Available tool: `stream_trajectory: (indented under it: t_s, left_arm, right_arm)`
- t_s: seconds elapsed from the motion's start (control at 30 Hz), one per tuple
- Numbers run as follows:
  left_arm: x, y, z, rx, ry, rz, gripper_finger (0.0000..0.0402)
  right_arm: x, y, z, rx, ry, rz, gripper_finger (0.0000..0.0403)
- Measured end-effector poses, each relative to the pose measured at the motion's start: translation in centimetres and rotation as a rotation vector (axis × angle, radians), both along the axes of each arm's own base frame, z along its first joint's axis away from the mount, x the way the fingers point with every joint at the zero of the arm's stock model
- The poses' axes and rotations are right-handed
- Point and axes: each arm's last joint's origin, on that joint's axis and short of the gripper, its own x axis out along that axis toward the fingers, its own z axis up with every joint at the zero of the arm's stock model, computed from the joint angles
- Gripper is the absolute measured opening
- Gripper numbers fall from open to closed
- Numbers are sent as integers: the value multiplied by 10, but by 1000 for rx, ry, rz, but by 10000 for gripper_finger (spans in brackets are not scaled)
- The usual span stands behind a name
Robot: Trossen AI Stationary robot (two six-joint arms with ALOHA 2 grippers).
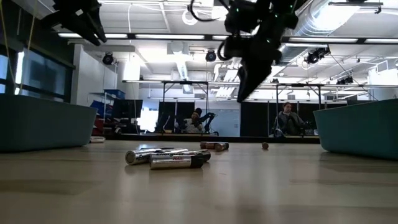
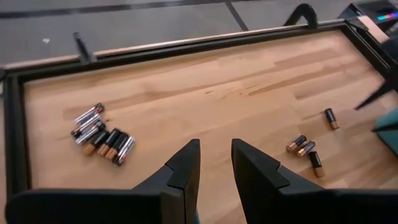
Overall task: Sort batteries
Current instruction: Put the black battery into the green bin
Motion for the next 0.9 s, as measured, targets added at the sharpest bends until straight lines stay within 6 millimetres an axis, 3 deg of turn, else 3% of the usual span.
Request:
stream_trajectory:
  t_s: [0.2, 0.53, 0.9]
  left_arm:
    - [11, 1, 0, 2, 15, -72, 85]
    - [22, -1, -6, -40, 38, -97, 85]
    - [33, -3, -13, -64, 70, -112, 85]
  right_arm:
    - [-12, -16, -27, -76, 119, 231, 185]
    - [-12, -31, -73, -179, 359, 495, 185]
    - [-5, -32, -82, -164, 324, 500, 170]
